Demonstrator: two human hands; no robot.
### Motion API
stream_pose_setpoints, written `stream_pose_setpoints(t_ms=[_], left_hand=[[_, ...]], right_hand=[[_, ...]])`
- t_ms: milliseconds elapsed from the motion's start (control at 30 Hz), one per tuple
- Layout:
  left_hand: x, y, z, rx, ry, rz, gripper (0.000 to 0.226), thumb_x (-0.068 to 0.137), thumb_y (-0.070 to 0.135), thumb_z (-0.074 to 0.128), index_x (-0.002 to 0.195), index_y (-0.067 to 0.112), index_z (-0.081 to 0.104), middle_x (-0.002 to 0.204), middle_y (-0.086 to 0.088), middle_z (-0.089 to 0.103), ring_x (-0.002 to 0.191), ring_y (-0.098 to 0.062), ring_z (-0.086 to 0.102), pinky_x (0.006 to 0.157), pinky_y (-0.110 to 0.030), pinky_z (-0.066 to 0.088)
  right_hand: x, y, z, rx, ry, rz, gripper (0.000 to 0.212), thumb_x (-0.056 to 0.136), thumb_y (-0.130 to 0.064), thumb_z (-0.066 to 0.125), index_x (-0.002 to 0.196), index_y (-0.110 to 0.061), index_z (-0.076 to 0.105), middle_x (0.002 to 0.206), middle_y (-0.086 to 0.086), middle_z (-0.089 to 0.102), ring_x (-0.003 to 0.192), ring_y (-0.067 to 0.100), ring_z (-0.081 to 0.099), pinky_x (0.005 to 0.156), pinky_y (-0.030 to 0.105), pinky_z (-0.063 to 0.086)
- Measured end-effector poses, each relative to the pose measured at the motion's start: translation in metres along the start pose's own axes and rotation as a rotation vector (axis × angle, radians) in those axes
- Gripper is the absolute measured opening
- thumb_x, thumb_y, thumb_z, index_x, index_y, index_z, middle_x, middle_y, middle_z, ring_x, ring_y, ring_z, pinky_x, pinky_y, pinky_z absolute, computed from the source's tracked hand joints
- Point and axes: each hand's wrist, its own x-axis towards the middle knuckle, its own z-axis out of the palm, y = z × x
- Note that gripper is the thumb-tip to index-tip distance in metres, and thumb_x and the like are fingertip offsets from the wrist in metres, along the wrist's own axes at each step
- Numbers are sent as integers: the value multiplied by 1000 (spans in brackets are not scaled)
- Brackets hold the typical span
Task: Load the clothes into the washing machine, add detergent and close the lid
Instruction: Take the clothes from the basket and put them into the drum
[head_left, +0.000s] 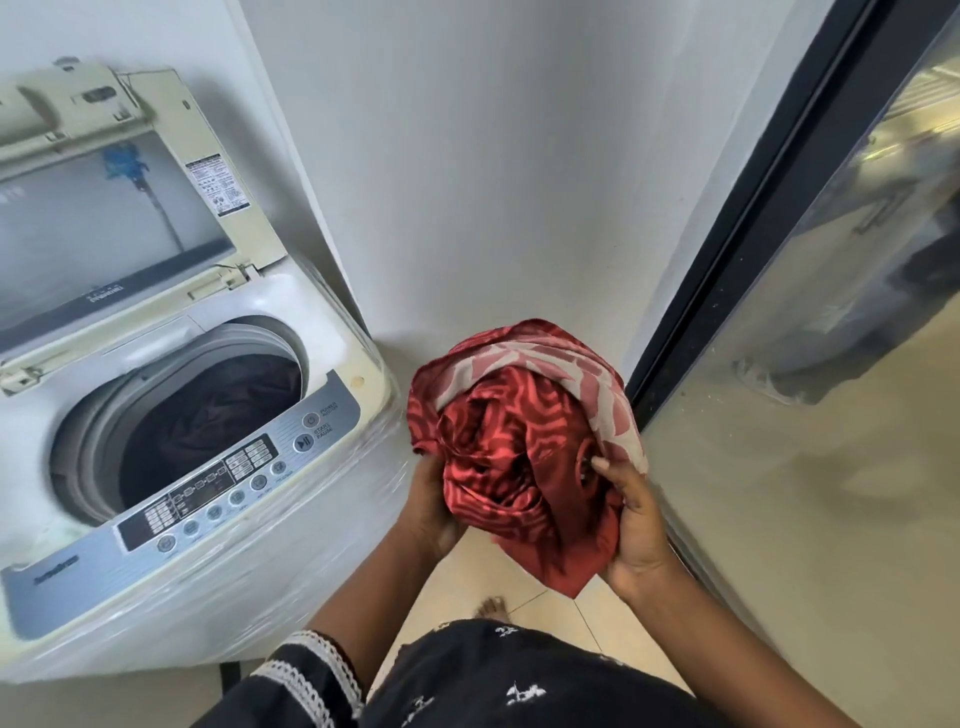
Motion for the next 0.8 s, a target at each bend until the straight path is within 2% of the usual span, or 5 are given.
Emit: stream_pose_setpoints(t_ms=[167,333,467,633,800], left_hand=[[-30,-15,5,67,-3,62,38,72,36,65,101,12,65,87,-5,77,75,-19,75,71,-35,55],[-59,-22,-9,139,28,101,42,75,30,58,113,14,66,107,-8,75,97,-24,72,79,-35,59],[-85,-24,-26,270,69,71,43,87,45,61,120,19,62,121,-7,71,108,-24,68,103,-45,47],[-106,-37,-64,424,40,-228,75,94,71,11,134,26,55,132,-8,64,120,-34,61,99,-62,46],[-120,-35,-79,251,-151,-311,93,86,79,13,127,15,66,133,-21,61,122,-44,57,97,-58,49]], right_hand=[[-23,1,-11,-40,47,-2,46,70,-22,64,116,-21,71,110,9,73,103,28,67,95,44,50],[-34,6,-12,-47,58,10,42,69,-23,64,110,-23,74,109,7,74,104,27,66,96,43,50],[-41,19,-5,-50,21,22,35,69,-22,65,102,-24,77,108,7,74,102,27,67,95,43,50],[-46,34,14,-42,-53,11,28,78,-14,57,91,-22,80,97,3,76,87,19,72,75,32,58],[-37,49,38,-102,-103,104,32,74,-17,64,104,-18,72,102,4,76,91,22,71,72,31,56]])
